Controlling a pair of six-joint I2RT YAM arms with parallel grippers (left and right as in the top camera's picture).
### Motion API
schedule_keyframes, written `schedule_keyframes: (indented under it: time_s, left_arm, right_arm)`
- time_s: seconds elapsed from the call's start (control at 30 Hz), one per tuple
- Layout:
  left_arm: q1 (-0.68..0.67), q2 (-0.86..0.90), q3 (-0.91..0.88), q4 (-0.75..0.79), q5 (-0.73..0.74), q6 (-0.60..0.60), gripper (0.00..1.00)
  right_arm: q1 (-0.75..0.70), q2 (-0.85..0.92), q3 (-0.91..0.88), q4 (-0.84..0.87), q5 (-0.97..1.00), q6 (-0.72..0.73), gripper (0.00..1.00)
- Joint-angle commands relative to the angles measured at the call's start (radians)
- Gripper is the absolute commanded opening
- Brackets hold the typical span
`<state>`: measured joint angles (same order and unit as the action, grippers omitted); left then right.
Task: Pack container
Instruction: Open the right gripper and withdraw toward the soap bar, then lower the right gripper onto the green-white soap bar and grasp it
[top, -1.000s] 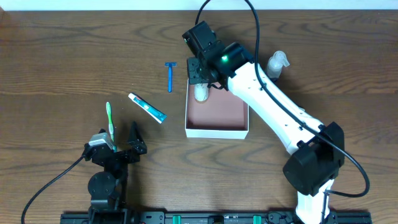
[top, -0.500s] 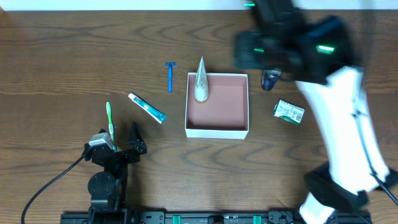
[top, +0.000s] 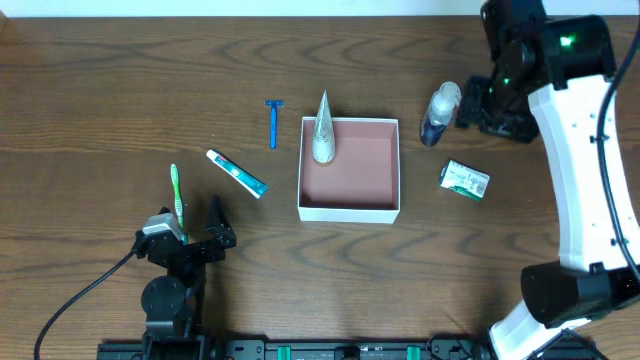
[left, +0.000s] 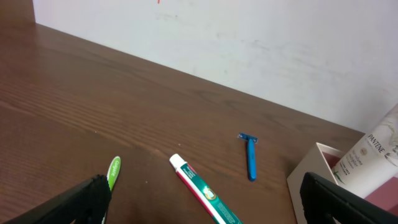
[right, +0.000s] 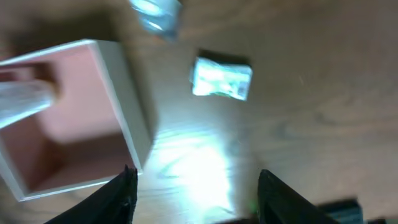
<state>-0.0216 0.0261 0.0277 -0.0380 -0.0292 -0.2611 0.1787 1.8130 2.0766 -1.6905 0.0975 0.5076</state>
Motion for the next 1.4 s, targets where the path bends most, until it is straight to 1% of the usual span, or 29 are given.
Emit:
schedule_keyframes:
  time_s: [0.0,0.13,0.3,0.47,0.57,0.67,0.83,0.87,0.97,1.1,1.2,1.37]
  left_arm:
    - [0.003,0.000,-0.024,-0.032,-0.007,0.010,0.98]
    - [0.003,0.000,-0.024,-0.032,-0.007,0.010,0.98]
    - [0.003,0.000,-0.024,-0.032,-0.007,0.010,0.98]
    - [0.003,0.000,-0.024,-0.032,-0.007,0.010,0.98]
    - [0.003,0.000,-0.024,-0.032,-0.007,0.010,0.98]
    - [0.003,0.000,-0.024,-0.032,-0.007,0.010,0.98]
    - [0.003,0.000,-0.024,-0.032,-0.007,0.010,0.98]
    - [0.003,-0.001,-0.024,-0.032,-0.007,0.010,0.98]
    - [0.003,-0.001,-0.024,-0.032,-0.007,0.010,0.98]
    - [0.003,0.000,-0.024,-0.032,-0.007,0.010,0.98]
    - [0.003,0.000,-0.024,-0.032,-0.007,0.010,0.98]
    - [0.003,0.000,-0.024,-0.032,-0.007,0.010,0.98]
  right_arm:
    - [-0.046,0.000,-0.110,0.016,0.014,0.058,0.57]
    - [-0.075,-0.006,-0.228,0.087,0.005,0.089,0.57]
    - [-0.080,-0.006,-0.385,0.222,-0.001,0.154,0.60]
    - [-0.081,-0.006,-0.563,0.412,-0.044,0.272,0.61]
    - [-0.081,-0.006,-0.665,0.530,-0.053,0.357,0.64]
    - [-0.086,-0.006,-0.737,0.613,-0.053,0.440,0.66]
    - [-0.106,-0.006,-0.812,0.664,-0.055,0.655,0.84]
    - [-0.110,-0.006,-0.824,0.670,-0.058,0.709,0.89]
    - [-0.110,-0.006,-0.847,0.705,-0.061,0.798,0.96]
    - [-0.110,-0.006,-0.879,0.796,-0.078,0.863,0.99]
    - [-0.110,-0.006,-0.903,0.873,-0.080,0.892,0.99]
    - [-0.110,-0.006,-0.941,0.950,-0.069,0.956,0.99]
